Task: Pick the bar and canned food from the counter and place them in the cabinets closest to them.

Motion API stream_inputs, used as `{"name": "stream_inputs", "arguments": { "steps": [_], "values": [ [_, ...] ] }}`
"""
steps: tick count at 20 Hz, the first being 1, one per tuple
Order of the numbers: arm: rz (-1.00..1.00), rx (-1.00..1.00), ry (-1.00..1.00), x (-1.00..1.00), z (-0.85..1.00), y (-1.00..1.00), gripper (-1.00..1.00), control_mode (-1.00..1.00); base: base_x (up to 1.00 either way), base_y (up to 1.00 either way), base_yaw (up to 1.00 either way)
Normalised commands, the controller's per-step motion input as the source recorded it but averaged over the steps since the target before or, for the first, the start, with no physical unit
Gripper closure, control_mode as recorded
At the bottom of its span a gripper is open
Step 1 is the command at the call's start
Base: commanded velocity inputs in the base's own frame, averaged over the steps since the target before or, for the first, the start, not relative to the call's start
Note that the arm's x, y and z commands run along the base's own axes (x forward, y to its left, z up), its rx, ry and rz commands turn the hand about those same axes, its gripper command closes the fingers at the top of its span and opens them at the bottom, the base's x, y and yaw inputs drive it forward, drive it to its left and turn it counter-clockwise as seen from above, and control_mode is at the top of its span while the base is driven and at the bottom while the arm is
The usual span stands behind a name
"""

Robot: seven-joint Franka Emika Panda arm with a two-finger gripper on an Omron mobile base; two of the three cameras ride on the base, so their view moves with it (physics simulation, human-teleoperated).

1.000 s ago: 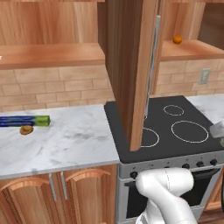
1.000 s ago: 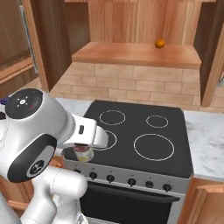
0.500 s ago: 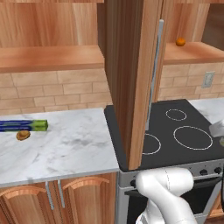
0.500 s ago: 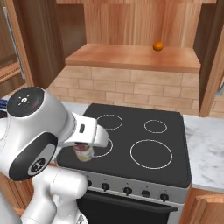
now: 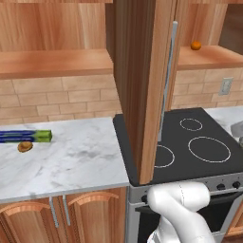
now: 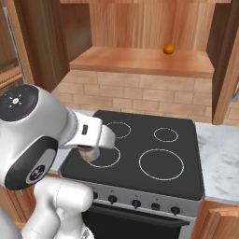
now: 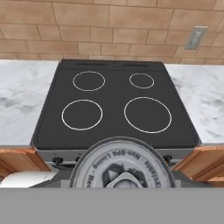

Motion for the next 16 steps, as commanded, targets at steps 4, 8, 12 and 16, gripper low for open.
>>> {"name": "stream_inputs", "arguments": {
  "steps": [4,8,12,16],
  "values": [
    [-0.03,0.0,0.0,0.0,0.37,-0.12,1.0,-1.0,0.0,0.0,0.0],
    [-0.01,0.0,0.0,0.0,0.33,-0.2,1.0,-1.0,0.0,0.0,0.0],
    [-0.01,0.0,-0.02,0.01,0.21,-0.28,1.0,-1.0,0.0,0.0,0.0],
    [0.0,0.0,-0.09,0.11,0.18,-0.2,1.0,-1.0,0.0,0.0,0.0]
  ]
}}
